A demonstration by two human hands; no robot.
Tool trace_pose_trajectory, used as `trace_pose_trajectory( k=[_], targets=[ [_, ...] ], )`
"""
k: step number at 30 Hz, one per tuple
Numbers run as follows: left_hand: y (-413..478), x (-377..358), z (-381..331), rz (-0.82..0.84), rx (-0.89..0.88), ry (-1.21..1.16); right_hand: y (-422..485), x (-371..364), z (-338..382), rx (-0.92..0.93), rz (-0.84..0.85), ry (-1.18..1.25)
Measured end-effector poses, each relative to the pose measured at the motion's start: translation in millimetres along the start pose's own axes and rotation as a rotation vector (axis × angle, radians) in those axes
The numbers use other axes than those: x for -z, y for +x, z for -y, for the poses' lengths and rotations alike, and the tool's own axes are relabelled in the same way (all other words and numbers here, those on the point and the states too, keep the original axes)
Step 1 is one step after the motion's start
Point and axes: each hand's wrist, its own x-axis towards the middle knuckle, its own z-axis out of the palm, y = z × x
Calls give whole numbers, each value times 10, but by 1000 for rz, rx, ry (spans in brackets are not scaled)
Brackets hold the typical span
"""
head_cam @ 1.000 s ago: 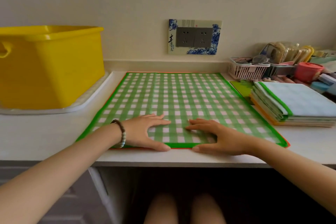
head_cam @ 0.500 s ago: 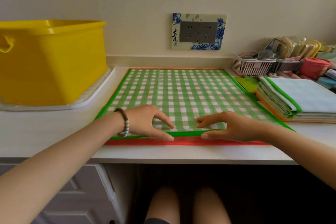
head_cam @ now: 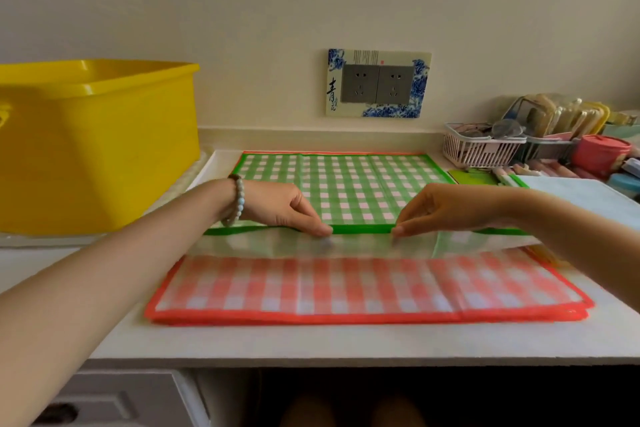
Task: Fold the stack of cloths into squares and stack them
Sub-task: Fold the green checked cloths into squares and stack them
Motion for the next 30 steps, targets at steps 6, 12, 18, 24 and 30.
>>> trace_pose_trajectory(
  k=[6,12,18,24,30],
  targets=[
    [240,467,-56,-344,27,232,415,371,87,68,-361,-182],
    [522,370,28,-689,95,715,968,263,-222,-2,-574,-251],
    [735,12,266,-622,13,714,1346,141,-533,-59,-589,-180],
    [932,-210,433,-410,132,571,1579,62,-727,-141,-540,-212],
    [1063,-283,579,-382,196,510,1637,-68,-662,-110,-673,-147]
  ],
)
